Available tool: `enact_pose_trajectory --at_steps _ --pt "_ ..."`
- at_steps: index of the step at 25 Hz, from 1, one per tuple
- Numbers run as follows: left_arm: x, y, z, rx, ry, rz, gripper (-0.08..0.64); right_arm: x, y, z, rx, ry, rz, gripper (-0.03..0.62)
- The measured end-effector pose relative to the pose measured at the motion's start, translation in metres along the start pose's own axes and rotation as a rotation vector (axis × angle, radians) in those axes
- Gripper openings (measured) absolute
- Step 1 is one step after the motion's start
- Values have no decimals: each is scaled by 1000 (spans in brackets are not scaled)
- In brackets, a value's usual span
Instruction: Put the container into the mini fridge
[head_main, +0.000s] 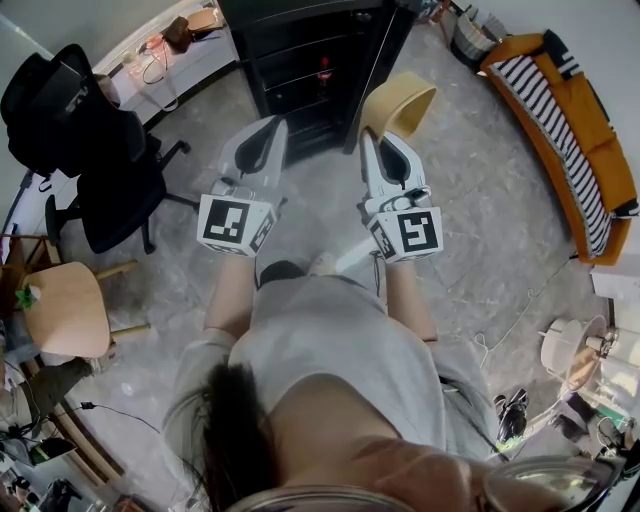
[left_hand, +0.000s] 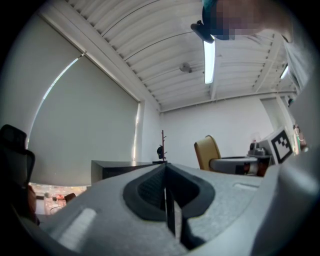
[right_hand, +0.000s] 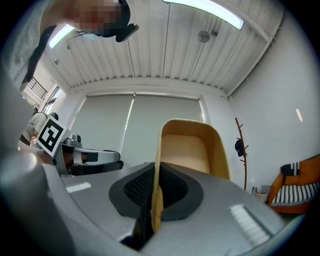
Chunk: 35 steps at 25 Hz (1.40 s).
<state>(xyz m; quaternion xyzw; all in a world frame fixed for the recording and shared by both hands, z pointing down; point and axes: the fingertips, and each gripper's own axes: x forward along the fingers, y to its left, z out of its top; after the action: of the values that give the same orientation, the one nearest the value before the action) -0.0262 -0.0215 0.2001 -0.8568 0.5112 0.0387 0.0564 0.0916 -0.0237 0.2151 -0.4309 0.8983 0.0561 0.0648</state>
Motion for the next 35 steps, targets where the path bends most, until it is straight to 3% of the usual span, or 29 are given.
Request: enact_pose_trajectory --at_steps 11,26,35 --pt "36 17 -26 -17 50 17 2 39 -24 -29 29 42 48 10" --pt "110 70 -49 -31 64 -26 2 119 -66 -58 33 82 26 10" --pt "137 105 -80 -54 101 -35 2 170 -77 -100 31 150 48 11"
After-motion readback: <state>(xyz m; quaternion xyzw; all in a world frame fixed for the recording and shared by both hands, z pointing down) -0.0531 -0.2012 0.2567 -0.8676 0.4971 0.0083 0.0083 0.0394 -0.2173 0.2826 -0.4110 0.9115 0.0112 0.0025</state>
